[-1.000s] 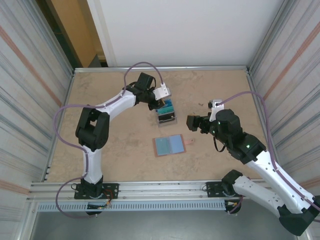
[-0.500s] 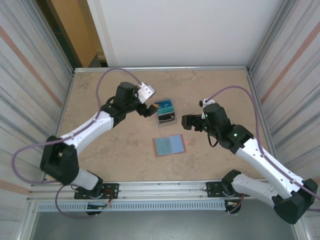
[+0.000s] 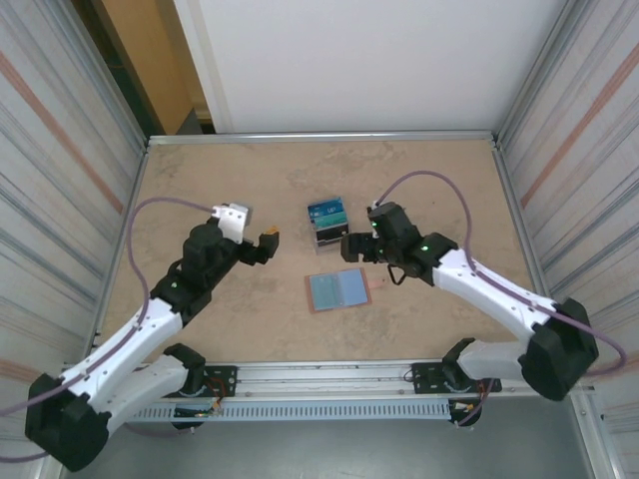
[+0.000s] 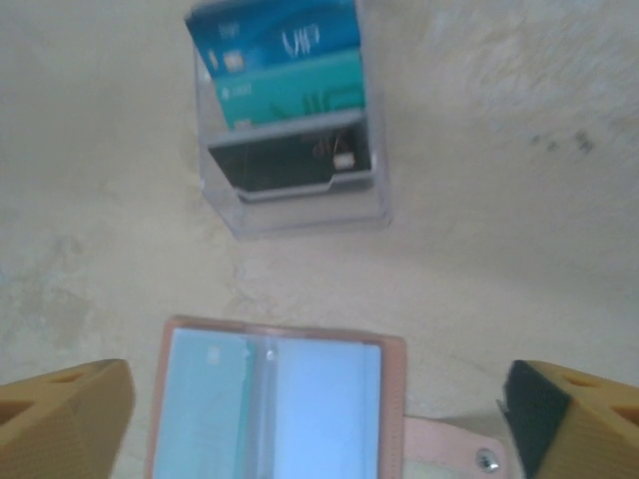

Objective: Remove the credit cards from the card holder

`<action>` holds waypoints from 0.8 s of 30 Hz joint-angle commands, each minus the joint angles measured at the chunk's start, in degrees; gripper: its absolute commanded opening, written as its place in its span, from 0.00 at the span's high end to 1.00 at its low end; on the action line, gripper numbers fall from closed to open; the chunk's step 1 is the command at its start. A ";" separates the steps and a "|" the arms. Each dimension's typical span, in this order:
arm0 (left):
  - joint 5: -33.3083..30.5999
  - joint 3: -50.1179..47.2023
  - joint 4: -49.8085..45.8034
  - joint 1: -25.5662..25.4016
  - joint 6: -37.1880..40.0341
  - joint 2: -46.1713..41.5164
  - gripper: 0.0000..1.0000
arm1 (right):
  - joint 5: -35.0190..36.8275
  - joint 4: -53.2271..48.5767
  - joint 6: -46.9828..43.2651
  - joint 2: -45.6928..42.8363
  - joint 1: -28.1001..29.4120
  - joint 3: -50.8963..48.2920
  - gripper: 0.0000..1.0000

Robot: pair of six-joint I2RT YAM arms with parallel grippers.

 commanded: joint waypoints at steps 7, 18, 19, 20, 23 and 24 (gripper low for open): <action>-9.56 -6.40 -3.69 0.97 -12.65 -9.16 0.01 | -0.36 -4.60 -1.53 18.17 10.45 11.19 0.40; -11.33 -7.81 -6.87 1.54 -12.98 -10.94 0.01 | -2.04 -8.11 -1.46 28.77 16.39 15.80 0.53; -11.21 -7.94 -6.72 1.56 -13.04 -10.88 0.01 | -1.85 -8.36 -1.39 29.13 16.68 15.77 0.53; -11.20 -8.03 -6.61 1.57 -13.13 -10.72 0.01 | -1.74 -8.54 -1.29 29.35 16.86 15.68 0.54; -11.22 -8.25 -6.25 1.51 -13.34 -10.30 0.01 | -1.52 -8.73 -0.96 30.27 17.39 15.69 0.54; -11.24 -8.17 -6.22 1.53 -13.35 -10.18 0.01 | -1.43 -8.73 -0.90 30.49 17.48 15.71 0.54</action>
